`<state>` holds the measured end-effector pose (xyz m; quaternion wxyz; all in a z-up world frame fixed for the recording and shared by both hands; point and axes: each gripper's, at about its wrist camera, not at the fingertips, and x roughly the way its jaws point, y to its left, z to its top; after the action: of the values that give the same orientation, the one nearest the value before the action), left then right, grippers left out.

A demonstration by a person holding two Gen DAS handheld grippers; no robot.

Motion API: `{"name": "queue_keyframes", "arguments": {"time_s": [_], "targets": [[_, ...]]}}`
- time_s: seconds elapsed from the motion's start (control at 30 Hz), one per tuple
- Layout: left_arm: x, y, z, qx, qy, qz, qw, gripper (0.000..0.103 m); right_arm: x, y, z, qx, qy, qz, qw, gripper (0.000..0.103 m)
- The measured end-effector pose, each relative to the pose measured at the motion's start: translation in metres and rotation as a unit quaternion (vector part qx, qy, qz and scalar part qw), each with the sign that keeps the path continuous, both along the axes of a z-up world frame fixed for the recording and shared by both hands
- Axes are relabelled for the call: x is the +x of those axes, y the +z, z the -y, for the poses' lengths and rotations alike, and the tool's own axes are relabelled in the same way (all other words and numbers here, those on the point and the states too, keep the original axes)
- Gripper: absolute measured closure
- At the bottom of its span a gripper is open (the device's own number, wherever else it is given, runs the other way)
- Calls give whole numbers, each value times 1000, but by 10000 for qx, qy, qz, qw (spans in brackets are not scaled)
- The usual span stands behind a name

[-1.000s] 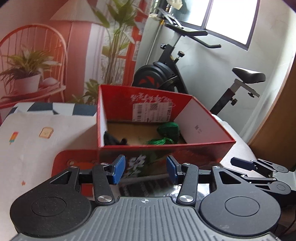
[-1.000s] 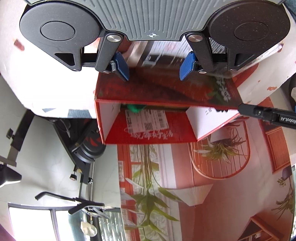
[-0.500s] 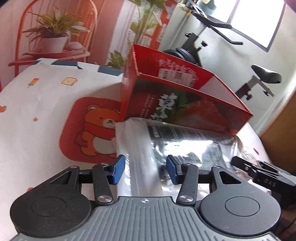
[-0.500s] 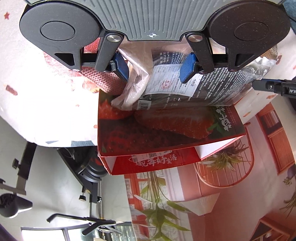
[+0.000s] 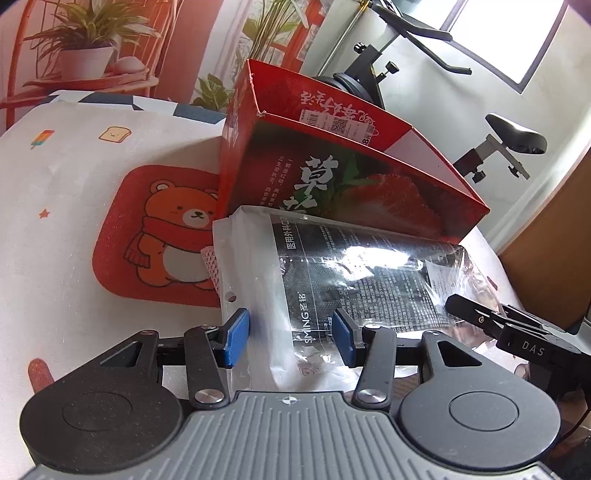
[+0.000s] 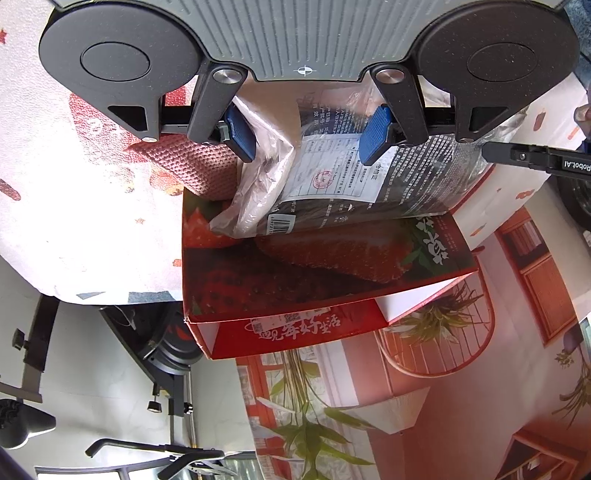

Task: Organize soft objects
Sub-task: 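Move both grippers down to the clear printed plastic bag, then grasp the clear plastic bag and lift it toward the red box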

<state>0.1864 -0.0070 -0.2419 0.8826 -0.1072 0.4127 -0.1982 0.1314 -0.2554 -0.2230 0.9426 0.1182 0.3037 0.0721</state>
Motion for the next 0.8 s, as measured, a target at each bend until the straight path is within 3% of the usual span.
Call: {"name": "queue_keyframes", "arguments": {"time_s": [0.27, 0.8], "targets": [[28, 13, -21, -59, 171, -108, 9998, 50, 31, 17, 27, 296, 319, -485, 9979, 40], [87, -14, -8, -523, 227, -730, 9957, 42, 95, 8, 50, 834, 552, -1220, 9875, 30]]}}
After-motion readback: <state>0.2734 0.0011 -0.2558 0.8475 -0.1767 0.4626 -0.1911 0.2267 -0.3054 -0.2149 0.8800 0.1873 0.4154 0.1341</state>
